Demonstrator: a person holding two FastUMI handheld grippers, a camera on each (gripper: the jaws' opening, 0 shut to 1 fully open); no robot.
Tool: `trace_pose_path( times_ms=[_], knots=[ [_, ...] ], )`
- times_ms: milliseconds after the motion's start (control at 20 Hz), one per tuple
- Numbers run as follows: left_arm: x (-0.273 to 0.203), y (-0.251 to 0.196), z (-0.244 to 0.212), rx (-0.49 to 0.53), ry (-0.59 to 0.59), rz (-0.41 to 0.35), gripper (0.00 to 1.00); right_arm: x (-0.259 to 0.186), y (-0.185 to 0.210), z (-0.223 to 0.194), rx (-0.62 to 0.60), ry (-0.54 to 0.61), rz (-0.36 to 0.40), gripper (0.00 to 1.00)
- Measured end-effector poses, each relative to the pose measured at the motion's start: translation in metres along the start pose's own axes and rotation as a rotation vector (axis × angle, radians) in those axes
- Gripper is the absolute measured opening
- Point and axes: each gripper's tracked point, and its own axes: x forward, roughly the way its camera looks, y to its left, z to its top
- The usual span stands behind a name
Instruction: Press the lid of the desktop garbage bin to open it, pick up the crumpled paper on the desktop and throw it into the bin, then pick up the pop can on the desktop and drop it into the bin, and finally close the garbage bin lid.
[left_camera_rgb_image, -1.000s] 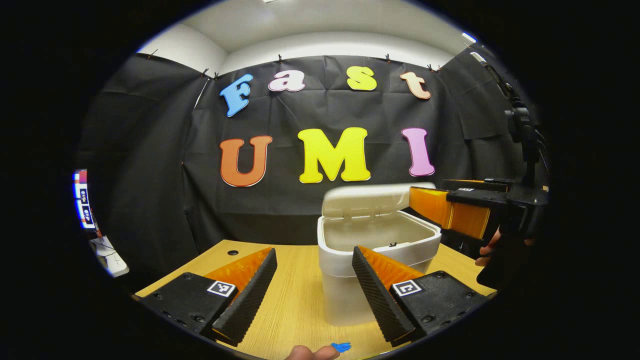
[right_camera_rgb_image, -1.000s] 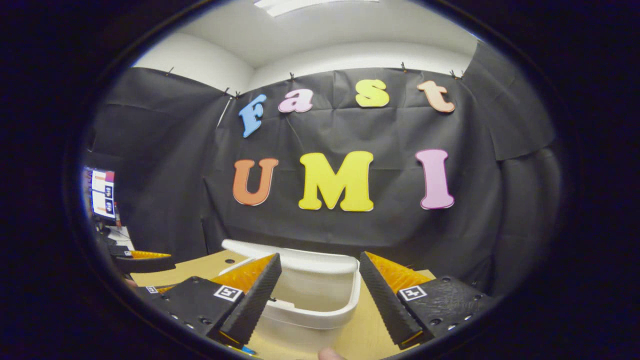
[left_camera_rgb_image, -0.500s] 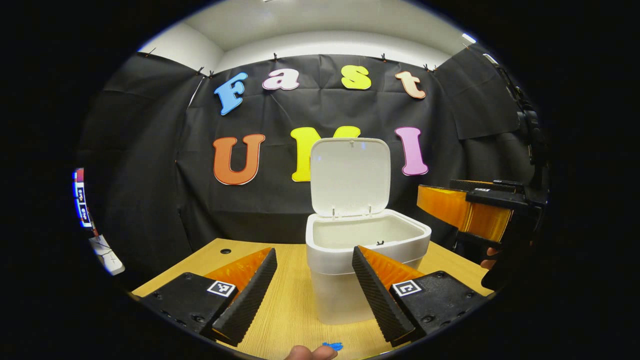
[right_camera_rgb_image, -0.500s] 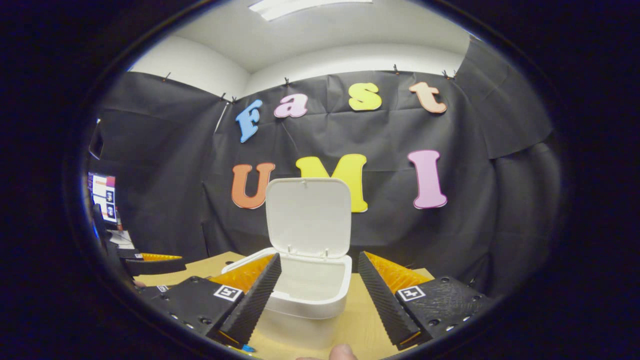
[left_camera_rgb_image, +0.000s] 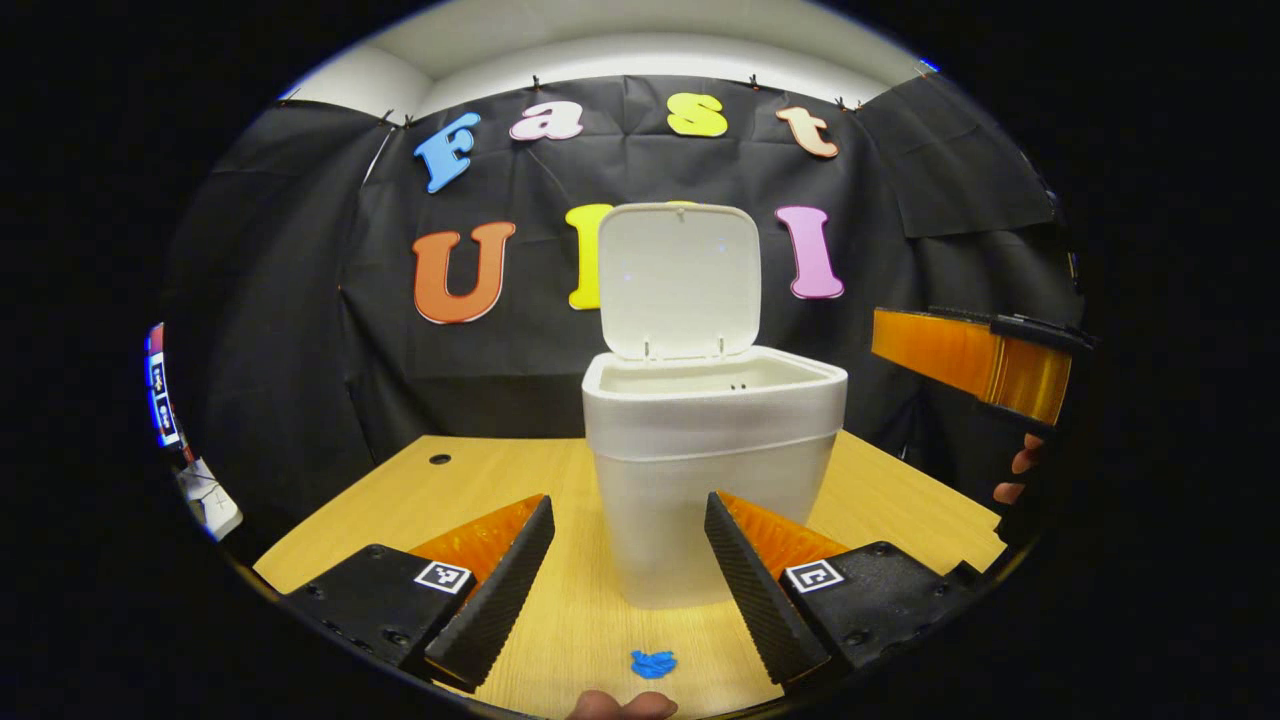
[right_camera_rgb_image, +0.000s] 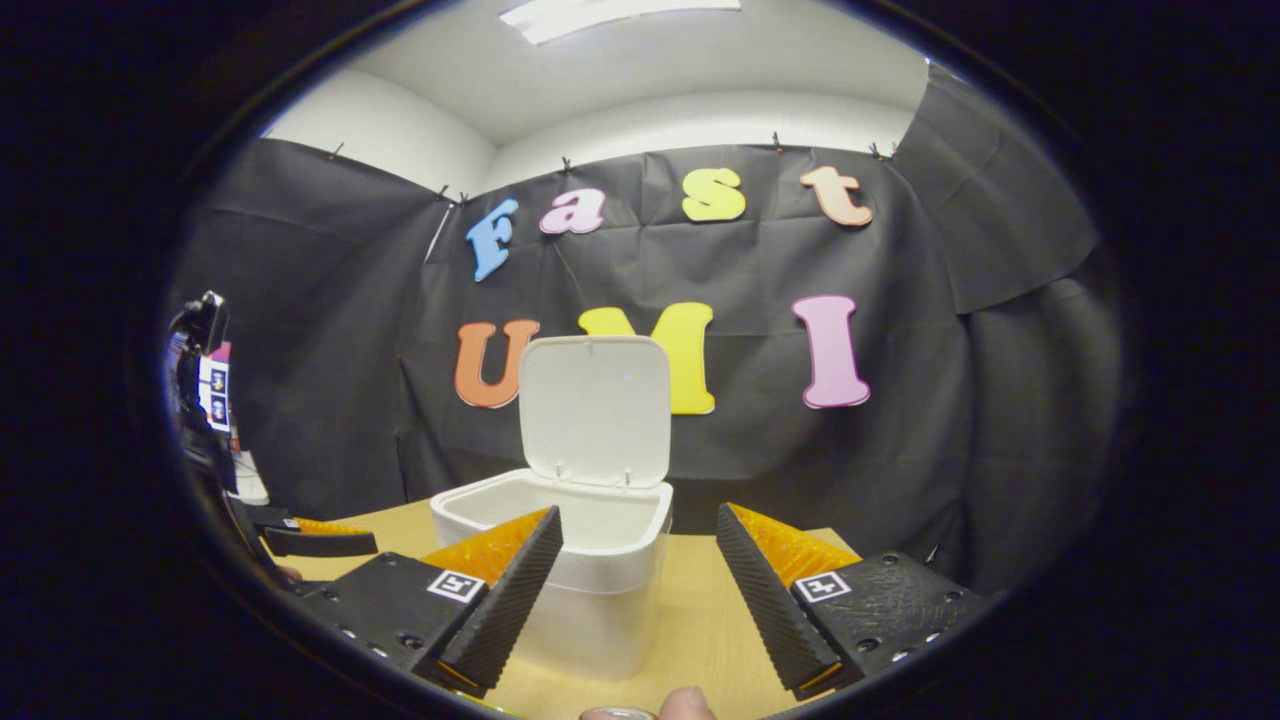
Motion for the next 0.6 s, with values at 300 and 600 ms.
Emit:
trace_pose_path(
  times_ms=[300, 600],
  knots=[
    [-0.005, -0.012, -0.068, -0.006, 0.130, 0.017, 0.98, -0.016, -0.011, -0.043, 0.043, 0.070, 0.028, 0.95],
    [-0.002, -0.019, -0.145, -0.032, 0.291, 0.022, 0.99, -0.032, -0.035, -0.071, 0.045, 0.093, -0.015, 0.95]
  ],
)
